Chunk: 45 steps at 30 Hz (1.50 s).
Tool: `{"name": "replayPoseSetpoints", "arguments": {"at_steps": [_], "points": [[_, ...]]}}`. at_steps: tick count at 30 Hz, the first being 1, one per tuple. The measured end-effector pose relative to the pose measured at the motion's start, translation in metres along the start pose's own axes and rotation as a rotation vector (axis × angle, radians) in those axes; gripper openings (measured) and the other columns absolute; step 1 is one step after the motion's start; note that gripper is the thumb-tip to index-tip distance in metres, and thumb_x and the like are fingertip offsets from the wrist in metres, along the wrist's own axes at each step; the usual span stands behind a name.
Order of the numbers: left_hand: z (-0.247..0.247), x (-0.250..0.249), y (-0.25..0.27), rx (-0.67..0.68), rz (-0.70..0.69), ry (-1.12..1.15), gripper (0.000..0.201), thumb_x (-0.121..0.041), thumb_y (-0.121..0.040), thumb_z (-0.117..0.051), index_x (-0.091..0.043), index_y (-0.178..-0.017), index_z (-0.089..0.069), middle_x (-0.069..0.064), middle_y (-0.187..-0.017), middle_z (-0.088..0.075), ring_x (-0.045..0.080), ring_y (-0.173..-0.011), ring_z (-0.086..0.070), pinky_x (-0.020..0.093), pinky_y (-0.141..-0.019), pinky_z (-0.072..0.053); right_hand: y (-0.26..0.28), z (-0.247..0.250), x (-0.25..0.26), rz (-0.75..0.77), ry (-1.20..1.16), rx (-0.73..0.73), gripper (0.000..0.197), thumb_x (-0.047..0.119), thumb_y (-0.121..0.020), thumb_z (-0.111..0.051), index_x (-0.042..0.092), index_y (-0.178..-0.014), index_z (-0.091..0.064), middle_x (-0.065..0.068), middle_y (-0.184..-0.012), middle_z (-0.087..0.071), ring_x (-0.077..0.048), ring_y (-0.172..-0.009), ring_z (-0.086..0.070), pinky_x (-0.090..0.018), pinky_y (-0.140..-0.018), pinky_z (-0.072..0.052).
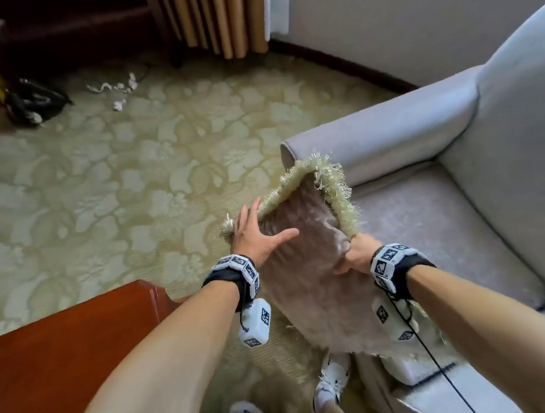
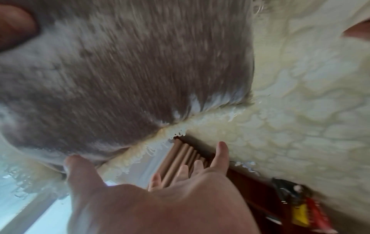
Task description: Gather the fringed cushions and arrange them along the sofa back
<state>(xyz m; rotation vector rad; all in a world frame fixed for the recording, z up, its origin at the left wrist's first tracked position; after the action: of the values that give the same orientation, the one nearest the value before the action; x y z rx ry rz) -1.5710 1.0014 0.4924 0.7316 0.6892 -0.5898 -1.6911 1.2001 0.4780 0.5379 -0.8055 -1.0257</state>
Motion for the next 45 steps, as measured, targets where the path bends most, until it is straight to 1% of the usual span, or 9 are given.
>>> {"name": "replayPoseSetpoints", "arguments": {"at_steps": [2,4,6,13,18,27,33,39,45], "points": [[-0.016,-0.039,-0.005,0.044,-0.067,-0.027,0.121,-0.07,-0.059,-0.077,-0.035,-0.153,-0.01,-0.003,-0.163,-0.005,0.016,-0.15,-0.002,0.047,-0.12,-0.013,0.019,0.028,-0.013,0.015,0.055,-0.016,0.056,0.022,-0.071,-0.084,0.023,-0.123,-0.063,-0.007,-0.09,-0.059,-0.022,-0.081,-0.055,-0.028,-0.074,-0.047],[-0.032,-0.067,-0.009,0.093,-0.108,-0.07,0.13,-0.071,-0.056,-0.078,-0.032,-0.154,-0.003,-0.004,-0.163,-0.002,0.015,-0.15,0.0,0.048,-0.12,-0.014,0.032,0.054,-0.035,-0.019,0.045,-0.045,0.025,0.02,-0.069,-0.085,0.023,-0.085,-0.065,-0.008,-0.087,-0.059,-0.022,-0.08,-0.056,-0.025,-0.067,-0.045],[-0.051,-0.095,-0.01,0.143,-0.14,-0.133,0.135,-0.072,-0.053,-0.078,-0.031,-0.154,0.002,-0.005,-0.163,0.0,0.014,-0.15,0.001,0.05,-0.119,-0.016,0.046,0.081,-0.065,-0.072,0.007,-0.096,0.031,0.024,-0.064,-0.088,0.018,-0.075,-0.059,-0.008,-0.084,-0.063,-0.023,-0.076,-0.059,-0.024,-0.063,-0.045],[-0.134,-0.219,-0.014,0.347,-0.232,-0.195,0.134,-0.07,-0.054,-0.08,-0.036,-0.153,0.004,0.006,-0.163,-0.006,0.021,-0.15,-0.009,0.047,-0.118,-0.02,0.098,0.167,-0.147,-0.059,-0.132,-0.196,0.054,0.027,-0.064,-0.088,0.021,-0.115,-0.069,-0.002,-0.083,-0.064,-0.019,-0.079,-0.062,-0.021,-0.07,-0.047],[-0.193,-0.308,-0.015,0.465,-0.349,-0.216,0.138,-0.071,-0.048,-0.082,-0.043,-0.149,0.008,0.008,-0.158,-0.029,0.031,-0.138,-0.039,0.044,-0.11,-0.036,0.128,0.218,-0.196,-0.095,-0.229,-0.294,0.04,0.027,-0.062,-0.089,0.015,-0.097,-0.074,-0.006,-0.092,-0.072,-0.022,-0.09,-0.069,-0.028,-0.081,-0.054],[-0.284,-0.411,-0.04,0.698,-0.535,-0.304,0.13,-0.064,-0.051,-0.085,-0.032,-0.152,-0.01,-0.001,-0.147,-0.043,0.022,-0.131,-0.046,0.034,-0.11,-0.035,0.138,0.274,-0.266,-0.245,-0.332,-0.39,0.03,0.023,-0.063,-0.088,0.016,-0.089,-0.075,0.001,-0.081,-0.066,-0.015,-0.08,-0.064,-0.02,-0.069,-0.048],[-0.346,-0.429,-0.078,0.853,-0.55,-0.41,0.092,-0.086,-0.032,-0.075,-0.028,-0.103,-0.07,-0.01,-0.1,-0.074,0.011,-0.095,-0.068,0.034,-0.092,-0.052,0.121,0.292,-0.299,-0.402,-0.364,-0.399,0.032,0.026,-0.059,-0.089,0.02,-0.086,-0.073,0.0,-0.085,-0.067,-0.02,-0.09,-0.067,-0.024,-0.074,-0.049],[-0.367,-0.465,-0.075,0.877,-0.591,-0.464,0.061,-0.071,-0.053,-0.079,-0.028,-0.096,-0.073,-0.009,-0.09,-0.071,0.014,-0.086,-0.065,0.025,-0.075,-0.046,0.112,0.295,-0.333,-0.558,-0.38,-0.399,0.057,0.052,-0.056,-0.085,0.018,-0.1,-0.073,-0.002,-0.098,-0.073,-0.022,-0.096,-0.067,-0.027,-0.079,-0.05],[-0.397,-0.503,-0.08,0.804,-0.625,-0.518,0.072,-0.084,-0.036,-0.072,-0.027,-0.081,-0.072,-0.009,-0.081,-0.071,0.015,-0.08,-0.066,0.027,-0.071,-0.051,0.117,0.307,-0.371,-0.6,-0.541,-0.455,0.076,0.072,-0.046,-0.078,0.018,-0.099,-0.074,-0.002,-0.099,-0.073,-0.021,-0.095,-0.067,-0.03,-0.084,-0.052]]}}
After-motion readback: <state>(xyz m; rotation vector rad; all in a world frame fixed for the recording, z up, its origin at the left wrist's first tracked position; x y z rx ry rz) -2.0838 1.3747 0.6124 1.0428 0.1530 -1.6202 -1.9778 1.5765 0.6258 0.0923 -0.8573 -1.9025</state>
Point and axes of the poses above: each hand's wrist, its own y-axis away from the middle knuckle, its own z-axis out of the back of the hand, x = y × z, the point moved 10 cm from there along -y, towards the middle knuckle
